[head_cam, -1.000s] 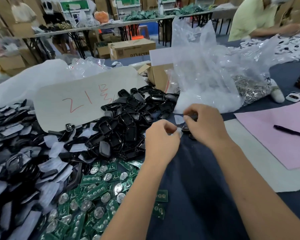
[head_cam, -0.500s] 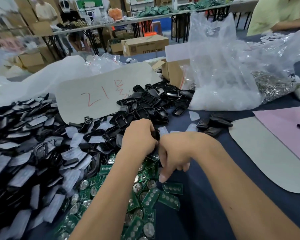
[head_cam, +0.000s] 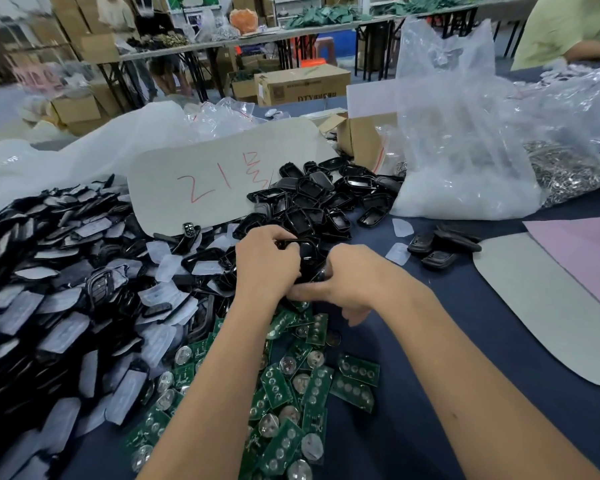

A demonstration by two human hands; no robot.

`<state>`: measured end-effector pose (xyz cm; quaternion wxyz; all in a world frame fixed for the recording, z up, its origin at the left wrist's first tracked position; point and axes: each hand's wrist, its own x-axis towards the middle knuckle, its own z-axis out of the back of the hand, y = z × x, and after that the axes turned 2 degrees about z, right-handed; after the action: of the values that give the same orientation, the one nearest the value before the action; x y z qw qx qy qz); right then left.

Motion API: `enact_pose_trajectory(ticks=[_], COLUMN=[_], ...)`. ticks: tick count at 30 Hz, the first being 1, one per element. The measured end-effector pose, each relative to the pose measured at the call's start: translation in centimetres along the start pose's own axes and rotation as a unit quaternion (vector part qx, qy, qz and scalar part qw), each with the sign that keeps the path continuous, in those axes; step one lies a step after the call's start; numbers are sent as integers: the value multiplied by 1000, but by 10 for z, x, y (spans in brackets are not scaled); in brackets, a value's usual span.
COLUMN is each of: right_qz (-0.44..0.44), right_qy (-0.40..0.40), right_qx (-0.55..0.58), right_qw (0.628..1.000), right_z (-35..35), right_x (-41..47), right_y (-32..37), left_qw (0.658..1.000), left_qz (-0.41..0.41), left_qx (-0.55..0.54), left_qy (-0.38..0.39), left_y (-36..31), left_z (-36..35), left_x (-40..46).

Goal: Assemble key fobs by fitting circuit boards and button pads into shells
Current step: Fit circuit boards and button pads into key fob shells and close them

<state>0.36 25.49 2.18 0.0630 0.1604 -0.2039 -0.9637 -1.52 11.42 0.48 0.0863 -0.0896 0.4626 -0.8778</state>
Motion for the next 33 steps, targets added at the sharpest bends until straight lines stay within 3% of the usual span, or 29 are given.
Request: enact_pose_trajectory(ticks=[6,11,15,17,21,26,28,33], right_qz=[-35,-21,18,69,154,180,186,202], right_qy=[-118,-75,-79,-123,-158,-210,-218,-236], right_qx=[65,155,187,244,450,528,535,487], right_qw=[990,985,979,959,865,803,795,816], right_z=[-17,-14,-7,-3,-4,-13,-17,-33], right_x=[15,19,23,25,33,58,69,88], right_y=[3,-6,-20,-21,-1,35,46,55], left_qw=[985,967,965,965,959,948,948,948], left_qz=[79,102,58,31,11,46,41,40], left_qx=[-152,-234,-256,-256,-273,-307,-308,-305], left_qy=[-28,-24,-24,-52,-82,-70,-68,-78], left_y=[13,19,25,32,44,47,47,55], left_z=[1,9,21,28,39,43,43,43], left_x=[4,3,3,5,14,27,31,39])
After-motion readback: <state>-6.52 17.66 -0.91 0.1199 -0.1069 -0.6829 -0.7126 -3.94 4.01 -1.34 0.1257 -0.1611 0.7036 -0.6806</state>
